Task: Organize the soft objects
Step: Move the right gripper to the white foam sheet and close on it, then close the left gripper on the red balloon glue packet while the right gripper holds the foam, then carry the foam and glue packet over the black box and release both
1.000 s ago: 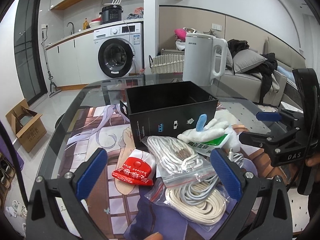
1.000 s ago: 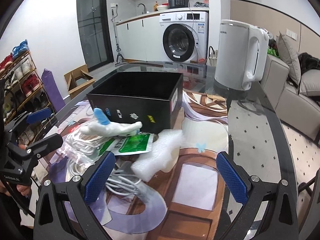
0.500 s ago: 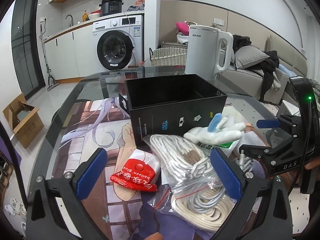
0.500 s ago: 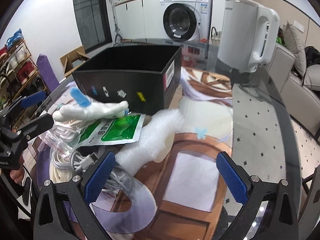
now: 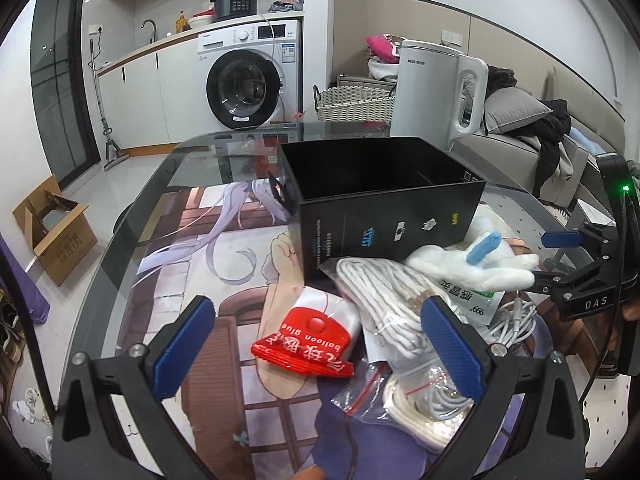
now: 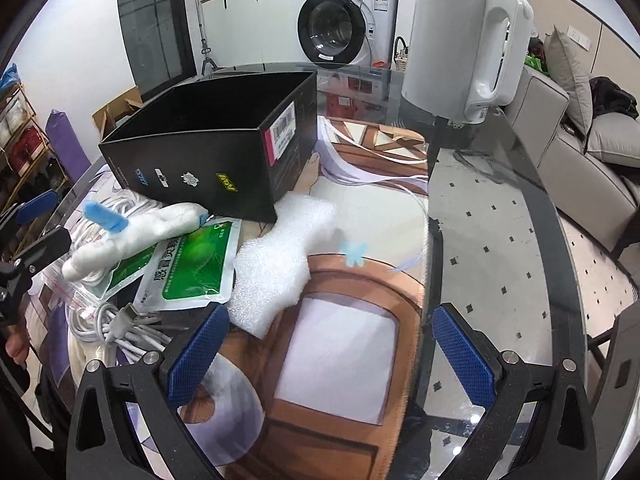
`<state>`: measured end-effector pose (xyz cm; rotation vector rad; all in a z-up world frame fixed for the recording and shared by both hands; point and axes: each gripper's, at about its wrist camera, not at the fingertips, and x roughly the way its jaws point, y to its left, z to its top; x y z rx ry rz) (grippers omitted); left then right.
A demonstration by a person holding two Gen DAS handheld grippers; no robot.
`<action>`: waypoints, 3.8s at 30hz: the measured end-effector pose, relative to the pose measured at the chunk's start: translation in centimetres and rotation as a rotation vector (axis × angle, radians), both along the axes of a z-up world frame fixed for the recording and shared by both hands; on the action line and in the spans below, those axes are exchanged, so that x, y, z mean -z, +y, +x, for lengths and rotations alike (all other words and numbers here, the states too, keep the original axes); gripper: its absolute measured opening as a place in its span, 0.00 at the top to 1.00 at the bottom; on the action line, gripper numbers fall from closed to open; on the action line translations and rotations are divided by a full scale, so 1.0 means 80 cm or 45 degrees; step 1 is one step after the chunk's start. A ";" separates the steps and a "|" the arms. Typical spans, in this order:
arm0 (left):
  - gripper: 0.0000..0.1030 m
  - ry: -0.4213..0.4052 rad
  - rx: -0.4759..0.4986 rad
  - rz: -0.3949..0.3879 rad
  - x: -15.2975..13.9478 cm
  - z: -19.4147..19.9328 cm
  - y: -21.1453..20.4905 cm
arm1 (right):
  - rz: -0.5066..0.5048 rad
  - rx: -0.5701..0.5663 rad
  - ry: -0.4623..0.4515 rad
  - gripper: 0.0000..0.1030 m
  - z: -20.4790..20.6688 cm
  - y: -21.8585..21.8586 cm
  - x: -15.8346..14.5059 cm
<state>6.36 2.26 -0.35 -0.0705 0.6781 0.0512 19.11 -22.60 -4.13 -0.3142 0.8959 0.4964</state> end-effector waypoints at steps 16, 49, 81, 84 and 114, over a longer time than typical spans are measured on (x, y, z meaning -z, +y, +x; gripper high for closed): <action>0.00 0.010 -0.050 -0.009 -0.002 -0.003 0.032 | -0.023 0.042 0.017 0.00 0.028 -0.010 0.009; 0.00 0.199 -0.249 -0.083 0.037 0.013 0.077 | 0.097 -0.115 -0.086 0.63 -0.018 -0.006 -0.012; 0.00 0.274 -0.149 -0.131 0.048 0.044 0.056 | 0.128 -0.143 -0.130 0.63 -0.032 -0.007 -0.025; 0.03 0.269 -0.141 -0.141 0.049 0.045 0.057 | 0.131 -0.144 -0.133 0.63 -0.033 -0.008 -0.027; 0.54 -0.004 -0.003 -0.157 -0.026 0.000 0.042 | 0.211 -0.211 -0.235 0.63 -0.056 -0.002 -0.063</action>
